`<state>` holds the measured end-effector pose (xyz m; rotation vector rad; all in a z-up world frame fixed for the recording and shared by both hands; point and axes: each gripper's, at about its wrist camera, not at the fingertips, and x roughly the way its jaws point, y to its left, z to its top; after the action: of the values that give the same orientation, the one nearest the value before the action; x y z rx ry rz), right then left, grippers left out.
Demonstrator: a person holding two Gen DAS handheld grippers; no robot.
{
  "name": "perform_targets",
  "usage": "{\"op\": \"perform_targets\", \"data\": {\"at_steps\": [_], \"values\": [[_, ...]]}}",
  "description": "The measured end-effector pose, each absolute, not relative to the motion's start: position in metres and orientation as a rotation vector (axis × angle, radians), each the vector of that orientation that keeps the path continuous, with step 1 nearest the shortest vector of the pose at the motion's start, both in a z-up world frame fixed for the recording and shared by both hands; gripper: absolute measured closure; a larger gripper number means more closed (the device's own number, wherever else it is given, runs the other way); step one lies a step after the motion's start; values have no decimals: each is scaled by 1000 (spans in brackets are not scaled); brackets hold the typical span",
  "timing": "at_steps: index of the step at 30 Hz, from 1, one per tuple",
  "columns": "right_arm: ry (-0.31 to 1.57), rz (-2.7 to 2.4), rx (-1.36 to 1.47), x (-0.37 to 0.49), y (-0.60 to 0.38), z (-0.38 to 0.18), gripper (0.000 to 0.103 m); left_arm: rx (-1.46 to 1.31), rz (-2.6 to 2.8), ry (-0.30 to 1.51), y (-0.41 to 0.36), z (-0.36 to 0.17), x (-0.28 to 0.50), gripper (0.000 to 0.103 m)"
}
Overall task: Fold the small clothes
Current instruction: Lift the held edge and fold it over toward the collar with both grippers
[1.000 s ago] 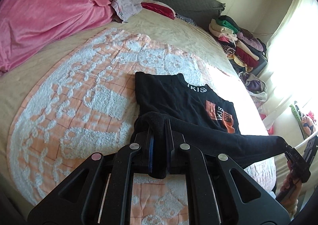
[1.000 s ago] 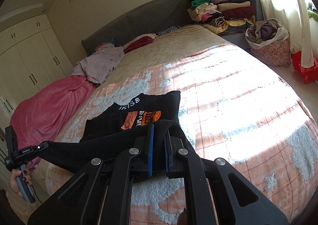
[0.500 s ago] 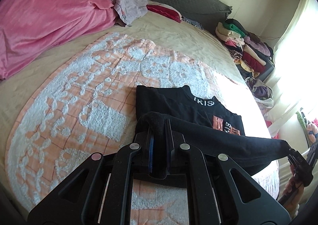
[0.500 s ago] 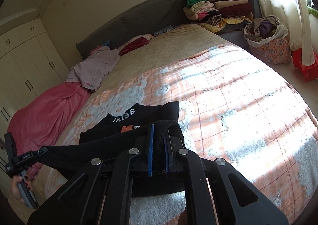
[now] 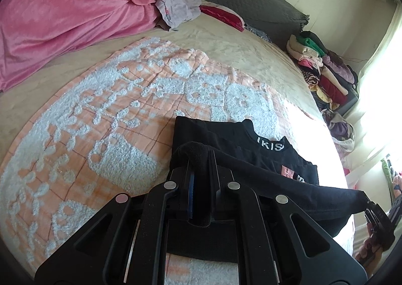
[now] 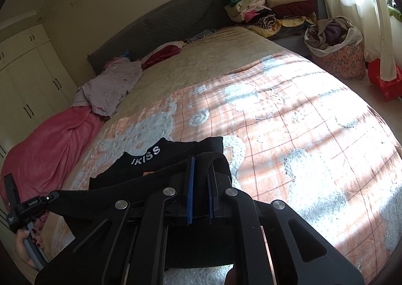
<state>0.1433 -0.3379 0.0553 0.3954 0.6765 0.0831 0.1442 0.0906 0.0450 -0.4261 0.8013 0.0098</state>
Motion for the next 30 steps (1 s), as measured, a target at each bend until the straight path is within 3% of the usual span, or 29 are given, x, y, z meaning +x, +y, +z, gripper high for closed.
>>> {"op": "perform_targets", "data": {"at_steps": [18,21,22,23,26,30], "values": [[762,-1,336,192,-324,10,92,-486,53,831,100,-5,183,98],[759,-44,300,194,-321,5,68,-461,67,837,98,-8,183,97],[756,-51,302,192,-322,4,55,-449,72,831,96,-7,181,96],[747,-53,313,189,-324,4,52,-435,79,824,93,-6,179,94],[714,-67,331,179,-325,7,52,-345,138,786,86,2,169,62],[681,-32,294,162,-314,15,52,-342,118,749,87,12,156,62]]}}
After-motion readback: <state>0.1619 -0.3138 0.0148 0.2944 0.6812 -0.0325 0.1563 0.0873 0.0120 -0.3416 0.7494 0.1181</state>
